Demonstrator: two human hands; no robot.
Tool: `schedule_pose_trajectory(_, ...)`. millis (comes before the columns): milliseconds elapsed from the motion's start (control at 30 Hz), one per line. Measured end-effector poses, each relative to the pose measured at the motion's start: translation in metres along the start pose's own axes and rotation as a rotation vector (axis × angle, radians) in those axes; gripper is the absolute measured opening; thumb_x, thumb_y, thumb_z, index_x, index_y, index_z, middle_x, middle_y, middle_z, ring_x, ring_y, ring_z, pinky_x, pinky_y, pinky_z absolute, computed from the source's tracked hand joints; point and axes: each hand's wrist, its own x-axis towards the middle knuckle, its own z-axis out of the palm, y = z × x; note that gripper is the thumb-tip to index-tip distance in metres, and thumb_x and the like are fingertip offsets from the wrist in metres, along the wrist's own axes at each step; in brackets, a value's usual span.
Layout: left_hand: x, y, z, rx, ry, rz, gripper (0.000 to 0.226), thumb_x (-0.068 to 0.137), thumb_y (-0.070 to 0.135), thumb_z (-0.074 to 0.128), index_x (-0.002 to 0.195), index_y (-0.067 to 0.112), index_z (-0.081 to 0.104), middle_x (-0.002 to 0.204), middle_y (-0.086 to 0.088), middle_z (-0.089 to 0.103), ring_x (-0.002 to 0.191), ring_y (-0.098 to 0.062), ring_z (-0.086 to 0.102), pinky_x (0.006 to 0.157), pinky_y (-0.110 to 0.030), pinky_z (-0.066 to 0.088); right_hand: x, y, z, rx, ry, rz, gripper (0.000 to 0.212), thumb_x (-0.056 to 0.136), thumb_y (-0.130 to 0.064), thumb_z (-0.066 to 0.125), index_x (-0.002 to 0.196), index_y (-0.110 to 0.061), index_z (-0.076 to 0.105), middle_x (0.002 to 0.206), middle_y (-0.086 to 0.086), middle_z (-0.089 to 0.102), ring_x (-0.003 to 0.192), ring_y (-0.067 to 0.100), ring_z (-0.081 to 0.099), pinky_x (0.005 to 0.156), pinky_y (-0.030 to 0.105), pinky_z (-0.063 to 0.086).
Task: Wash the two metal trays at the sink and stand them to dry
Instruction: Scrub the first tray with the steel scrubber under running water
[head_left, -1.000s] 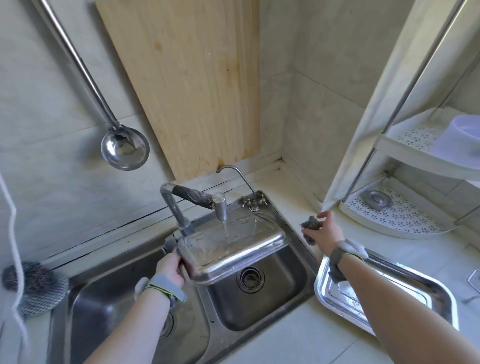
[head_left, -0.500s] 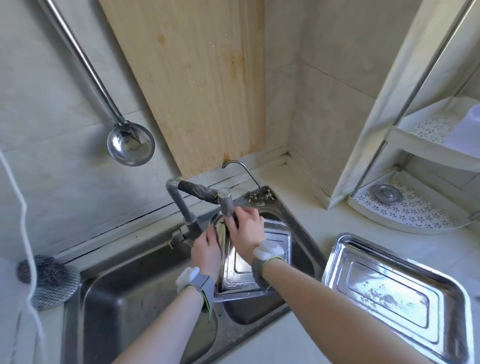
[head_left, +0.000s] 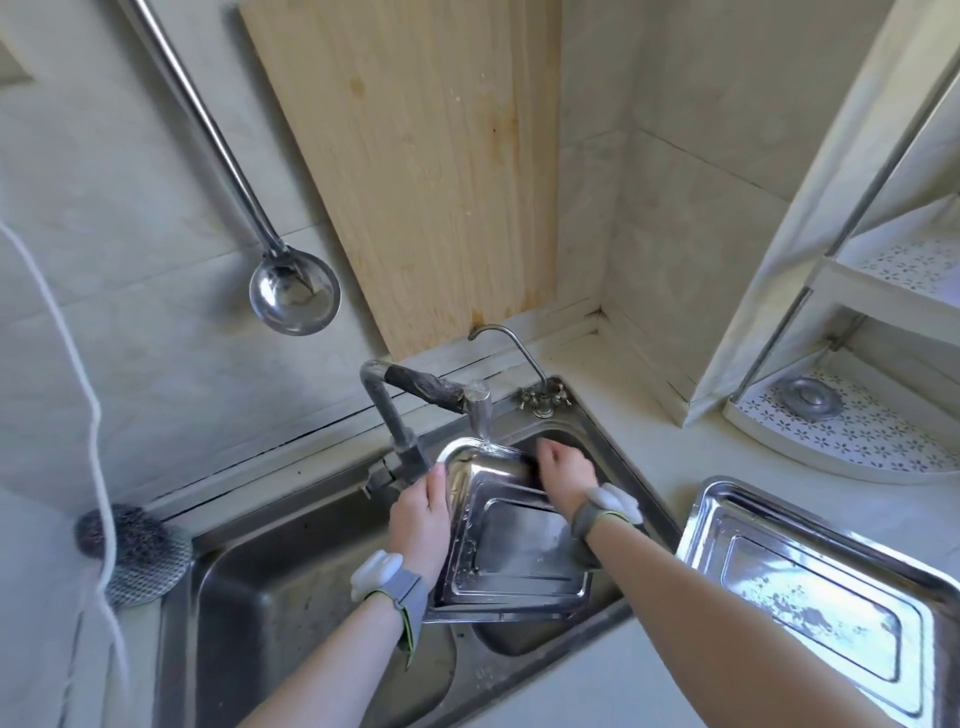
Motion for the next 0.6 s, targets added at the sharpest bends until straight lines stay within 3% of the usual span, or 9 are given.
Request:
schedule_pose_trajectory(33,0.000,0.003,0.000,0.006,-0.004,0.010,0.053,0.100,0.041,0.034,0.052,0.018,0.035,0.051,-0.001,0.042,0.053,-0.023,0.043,0.056,-0.032,0.030,-0.001,0.002,-0.002,-0.030,0.012,0.074,0.032,0.098,-0.031,0.037,0.113,-0.028,0.065,0.118,0.010,0.066,0.110,0.034,0.058,0.096,0.033,0.044)
schedule_pose_trajectory(100,0.003,0.004,0.004,0.016,0.000,0.011,0.052,0.100,0.041,0.034,0.053,0.020,0.035,0.055,-0.010,0.048,0.059,-0.033,0.047,0.057,-0.033,0.032,-0.013,-0.021,0.014,0.011,0.006,-0.117,0.034,0.101,-0.028,0.037,0.119,-0.013,0.062,0.120,0.012,0.065,0.110,0.031,0.058,0.094,0.034,0.044)
schedule_pose_trajectory(200,0.008,0.000,0.005,0.009,0.019,-0.019,0.051,0.100,0.041,0.035,0.055,0.020,0.038,0.060,-0.016,0.054,0.063,-0.036,0.050,0.060,-0.034,0.034,-0.029,-0.051,0.034,0.122,-0.101,-0.363,0.032,0.102,-0.030,0.037,0.108,-0.009,0.061,0.103,0.011,0.067,0.092,0.027,0.062,0.084,0.039,0.050)
schedule_pose_trajectory(233,0.008,-0.002,0.002,-0.003,0.033,-0.029,0.052,0.100,0.041,0.035,0.054,0.019,0.038,0.055,-0.010,0.050,0.057,-0.030,0.046,0.059,-0.034,0.032,-0.022,-0.046,0.026,0.094,-0.103,-0.332,0.033,0.103,-0.029,0.036,0.110,-0.010,0.062,0.107,0.010,0.067,0.096,0.027,0.062,0.088,0.040,0.049)
schedule_pose_trajectory(300,0.007,-0.003,-0.007,-0.030,0.043,-0.019,0.055,0.100,0.041,0.034,0.054,0.013,0.036,0.049,-0.001,0.041,0.049,-0.020,0.039,0.056,-0.033,0.030,0.000,-0.019,0.006,-0.021,-0.057,-0.084,0.036,0.102,-0.026,0.033,0.120,-0.011,0.060,0.120,0.012,0.064,0.112,0.031,0.058,0.095,0.036,0.044)
schedule_pose_trajectory(367,0.005,-0.001,-0.008,0.000,0.025,0.022,0.055,0.100,0.041,0.034,0.053,0.012,0.036,0.047,0.000,0.039,0.048,-0.019,0.038,0.054,-0.033,0.030,0.004,-0.003,-0.001,-0.159,-0.032,0.110,0.036,0.102,-0.023,0.031,0.123,-0.008,0.056,0.126,0.016,0.060,0.116,0.036,0.055,0.094,0.035,0.040)
schedule_pose_trajectory(533,0.009,0.002,0.000,0.018,0.026,-0.053,0.054,0.101,0.039,0.034,0.052,0.016,0.034,0.050,-0.001,0.041,0.054,-0.024,0.038,0.057,-0.034,0.028,-0.038,-0.052,0.038,0.125,-0.105,-0.400,0.028,0.102,-0.025,0.036,0.114,-0.011,0.058,0.110,0.010,0.063,0.099,0.026,0.058,0.088,0.037,0.046)
schedule_pose_trajectory(600,0.009,-0.002,-0.007,-0.028,0.061,-0.095,0.055,0.101,0.037,0.035,0.052,0.014,0.029,0.048,0.000,0.035,0.052,-0.023,0.033,0.055,-0.035,0.025,-0.022,-0.033,0.025,0.028,-0.051,-0.351,0.030,0.102,-0.030,0.036,0.117,-0.020,0.060,0.115,0.006,0.065,0.104,0.026,0.058,0.090,0.035,0.044)
